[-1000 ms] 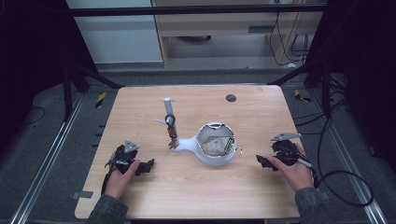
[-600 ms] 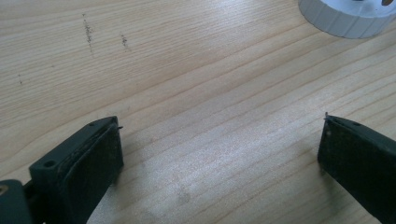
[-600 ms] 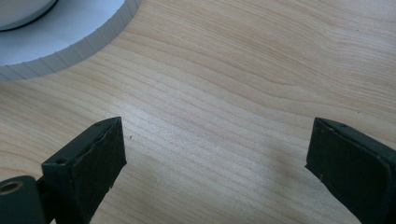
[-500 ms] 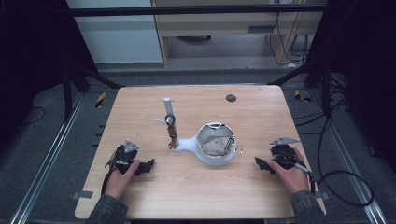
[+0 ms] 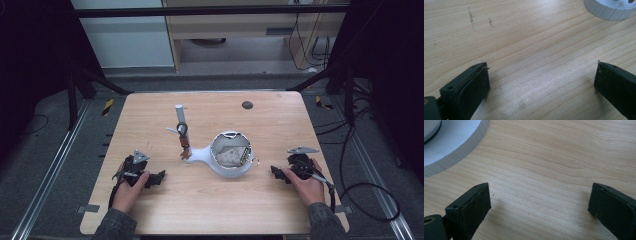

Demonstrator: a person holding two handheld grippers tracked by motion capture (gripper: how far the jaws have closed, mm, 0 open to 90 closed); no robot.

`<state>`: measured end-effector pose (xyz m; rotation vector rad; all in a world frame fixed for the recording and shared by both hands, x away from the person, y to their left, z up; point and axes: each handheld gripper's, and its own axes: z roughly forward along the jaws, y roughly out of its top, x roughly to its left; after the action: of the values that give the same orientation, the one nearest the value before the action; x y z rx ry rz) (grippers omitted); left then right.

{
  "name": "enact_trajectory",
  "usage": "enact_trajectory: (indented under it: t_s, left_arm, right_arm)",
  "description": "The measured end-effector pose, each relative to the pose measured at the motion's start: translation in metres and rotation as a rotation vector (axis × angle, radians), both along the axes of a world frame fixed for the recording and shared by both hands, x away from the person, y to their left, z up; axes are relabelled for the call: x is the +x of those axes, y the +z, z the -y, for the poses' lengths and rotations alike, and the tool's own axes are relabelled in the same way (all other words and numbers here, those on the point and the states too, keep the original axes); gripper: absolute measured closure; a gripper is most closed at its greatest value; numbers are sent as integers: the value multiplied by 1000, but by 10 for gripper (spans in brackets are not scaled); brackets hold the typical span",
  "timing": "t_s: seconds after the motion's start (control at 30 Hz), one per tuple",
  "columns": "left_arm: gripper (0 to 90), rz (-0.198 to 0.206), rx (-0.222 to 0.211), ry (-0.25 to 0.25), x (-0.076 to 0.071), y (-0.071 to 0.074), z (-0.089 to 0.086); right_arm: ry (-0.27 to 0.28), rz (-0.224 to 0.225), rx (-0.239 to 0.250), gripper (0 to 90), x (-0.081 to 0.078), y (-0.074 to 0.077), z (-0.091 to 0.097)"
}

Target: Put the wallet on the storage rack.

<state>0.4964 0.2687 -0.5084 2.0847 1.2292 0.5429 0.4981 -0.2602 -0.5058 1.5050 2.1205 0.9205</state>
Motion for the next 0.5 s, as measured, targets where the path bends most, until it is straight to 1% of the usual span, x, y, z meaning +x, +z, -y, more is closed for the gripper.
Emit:
enact_trajectory:
  t_s: [0.2,0.23,0.27,0.3,0.33,0.37,0.5]
  left_arm:
    - [0,0,0,0,0,0,0]
    - [0,-1,-2,2,0,0,0]
    - [0,0,0,0,0,0,0]
    - [0,0,0,0,0,0,0]
    - [0,0,0,0,0,0,0]
    - [0,0,0,-1,0,0,0]
    - [0,-1,0,-3,0,0,0]
  right_arm:
    - [-14,17,-13,23,0,-2,-4]
    - [-21,26,-26,20,-1,-3,-6]
    - [-21,26,-26,20,-1,-3,-6]
    - [-28,41,-44,8,-1,-5,-9]
    - [-28,41,-44,8,-1,-5,-9]
    - [-36,51,-47,3,-2,-6,-11]
    - [-40,51,-47,3,-2,-7,-11]
